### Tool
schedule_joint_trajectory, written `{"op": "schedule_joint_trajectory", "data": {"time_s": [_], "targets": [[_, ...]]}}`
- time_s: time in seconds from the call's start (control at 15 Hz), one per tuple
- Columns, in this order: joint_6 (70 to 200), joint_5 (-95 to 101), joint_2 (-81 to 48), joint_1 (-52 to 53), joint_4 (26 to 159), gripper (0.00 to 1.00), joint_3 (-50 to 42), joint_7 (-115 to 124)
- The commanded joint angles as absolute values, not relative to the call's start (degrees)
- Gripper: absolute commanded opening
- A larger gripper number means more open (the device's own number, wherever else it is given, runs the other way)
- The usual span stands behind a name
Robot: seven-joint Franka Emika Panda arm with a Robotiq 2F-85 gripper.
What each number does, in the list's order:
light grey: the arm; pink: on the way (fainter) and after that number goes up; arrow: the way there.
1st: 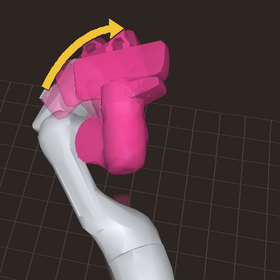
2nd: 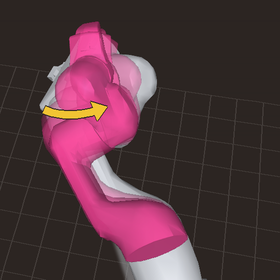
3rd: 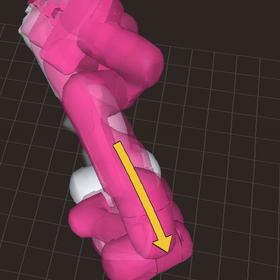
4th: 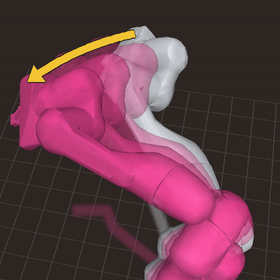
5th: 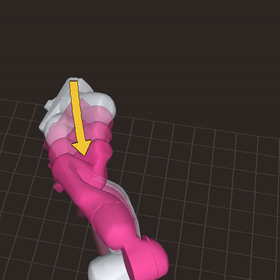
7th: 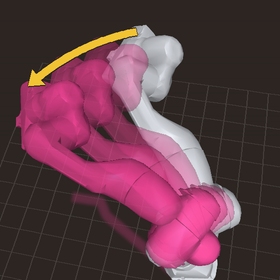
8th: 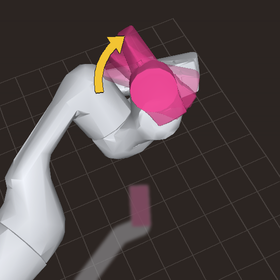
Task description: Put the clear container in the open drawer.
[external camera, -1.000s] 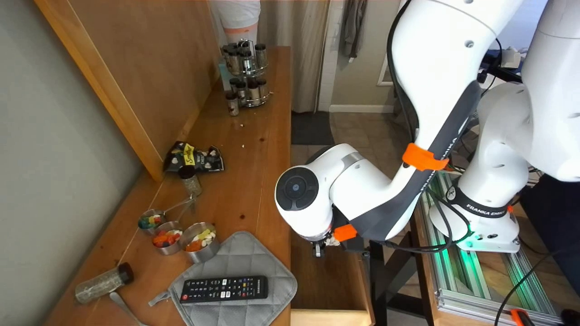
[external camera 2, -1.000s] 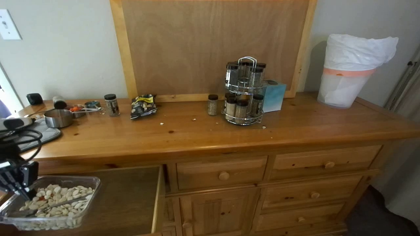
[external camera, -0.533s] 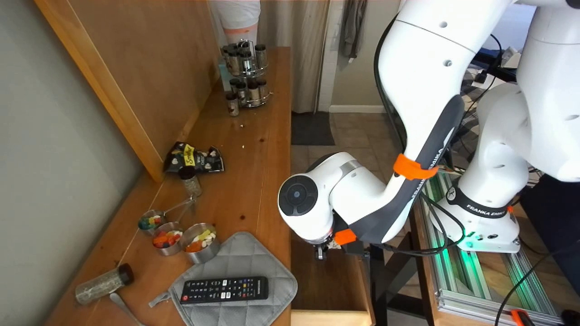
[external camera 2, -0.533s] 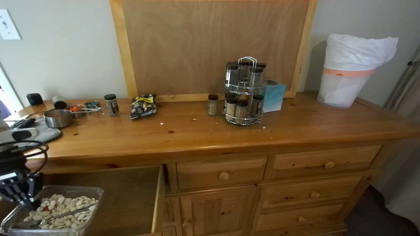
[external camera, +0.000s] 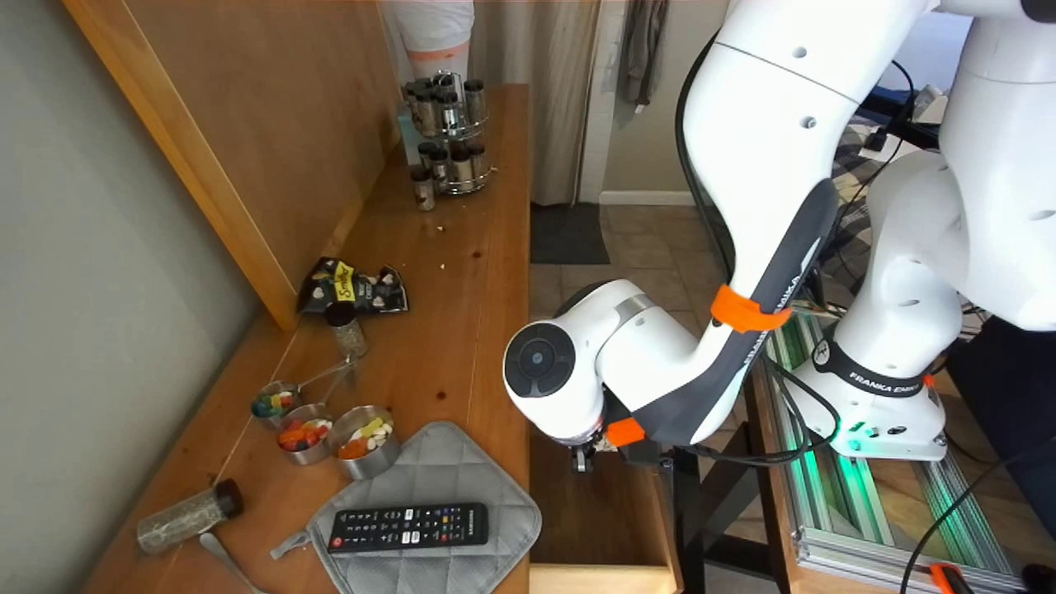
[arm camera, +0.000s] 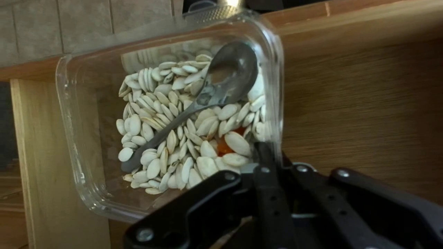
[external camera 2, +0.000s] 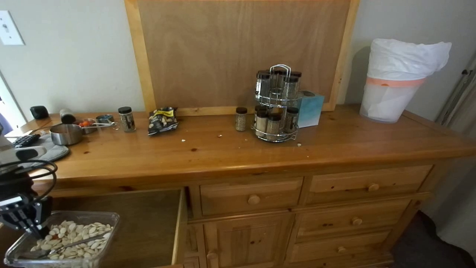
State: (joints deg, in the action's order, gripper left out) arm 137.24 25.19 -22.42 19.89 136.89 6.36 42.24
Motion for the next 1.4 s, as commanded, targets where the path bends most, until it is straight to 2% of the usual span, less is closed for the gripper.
{"op": "schedule_joint_trajectory", "data": {"time_s": [0.0, 0.8, 1.33], "targets": [[138.44, 29.03, -25.04, 22.85, 134.75, 0.03, 3.29, 45.17], [150.66, 42.03, -36.8, 31.63, 132.11, 0.03, -5.59, 59.81], [149.45, 49.17, -39.4, 31.44, 130.17, 0.03, -6.82, 62.32]]}}
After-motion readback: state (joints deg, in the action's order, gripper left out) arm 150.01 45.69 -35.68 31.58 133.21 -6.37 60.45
